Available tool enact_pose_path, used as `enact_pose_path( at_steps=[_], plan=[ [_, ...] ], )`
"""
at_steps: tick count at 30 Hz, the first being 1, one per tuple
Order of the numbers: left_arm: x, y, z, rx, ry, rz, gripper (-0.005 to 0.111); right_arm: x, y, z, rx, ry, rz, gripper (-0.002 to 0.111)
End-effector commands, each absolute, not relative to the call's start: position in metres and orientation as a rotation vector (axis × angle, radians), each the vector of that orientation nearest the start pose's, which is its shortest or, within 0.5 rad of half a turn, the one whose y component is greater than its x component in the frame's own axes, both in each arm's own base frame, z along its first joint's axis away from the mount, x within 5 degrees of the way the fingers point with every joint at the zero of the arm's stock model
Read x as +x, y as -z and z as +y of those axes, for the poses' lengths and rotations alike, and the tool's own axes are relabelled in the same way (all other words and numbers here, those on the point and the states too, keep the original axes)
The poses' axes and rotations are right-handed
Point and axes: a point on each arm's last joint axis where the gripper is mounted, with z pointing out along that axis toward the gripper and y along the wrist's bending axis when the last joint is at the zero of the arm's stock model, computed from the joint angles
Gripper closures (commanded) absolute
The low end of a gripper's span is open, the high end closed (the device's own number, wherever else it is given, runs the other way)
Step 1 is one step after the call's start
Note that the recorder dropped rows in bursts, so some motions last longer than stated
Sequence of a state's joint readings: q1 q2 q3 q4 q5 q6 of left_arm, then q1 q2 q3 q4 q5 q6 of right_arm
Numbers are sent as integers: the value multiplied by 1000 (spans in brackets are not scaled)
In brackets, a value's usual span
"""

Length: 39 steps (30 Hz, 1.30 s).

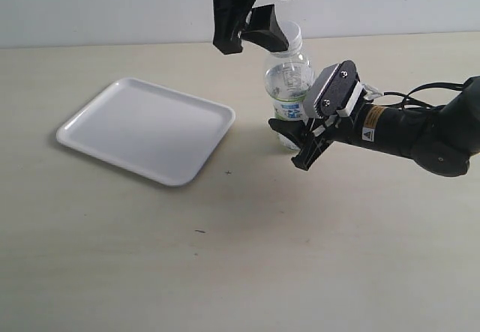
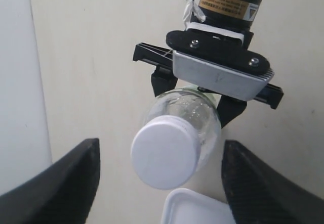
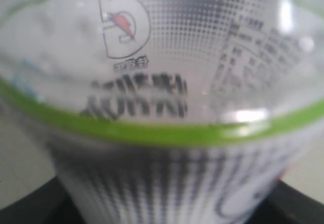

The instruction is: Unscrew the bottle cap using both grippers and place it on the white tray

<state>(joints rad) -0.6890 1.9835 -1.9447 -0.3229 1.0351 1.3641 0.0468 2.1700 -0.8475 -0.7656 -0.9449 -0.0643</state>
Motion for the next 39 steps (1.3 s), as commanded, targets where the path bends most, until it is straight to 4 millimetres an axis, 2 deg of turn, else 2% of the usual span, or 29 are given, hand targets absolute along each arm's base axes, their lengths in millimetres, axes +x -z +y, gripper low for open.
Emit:
enact_pose_path(
  at_steps=[1, 9, 14, 20, 34, 39],
  plan=[
    [324, -327, -304, 2106, 204, 1387, 41, 357, -61, 65, -988, -215, 1781, 108],
    [326, -323, -306, 2097, 203, 1399, 41, 356, -61, 66, -1011, -224, 1777, 108],
    [332, -310, -310, 2104, 205, 1416, 41, 355, -61, 66, -1021, -226, 1775, 108],
    [337, -305, -314, 2077, 184, 1412, 41, 356, -61, 65, -1004, -219, 1781, 108],
    [337, -305, -313, 2043, 209, 1472, 41, 356, -61, 65, -1004, -219, 1781, 108],
    [339, -298, -315, 2049, 222, 1489, 41, 356, -61, 65, -1004, -219, 1781, 108]
  ],
)
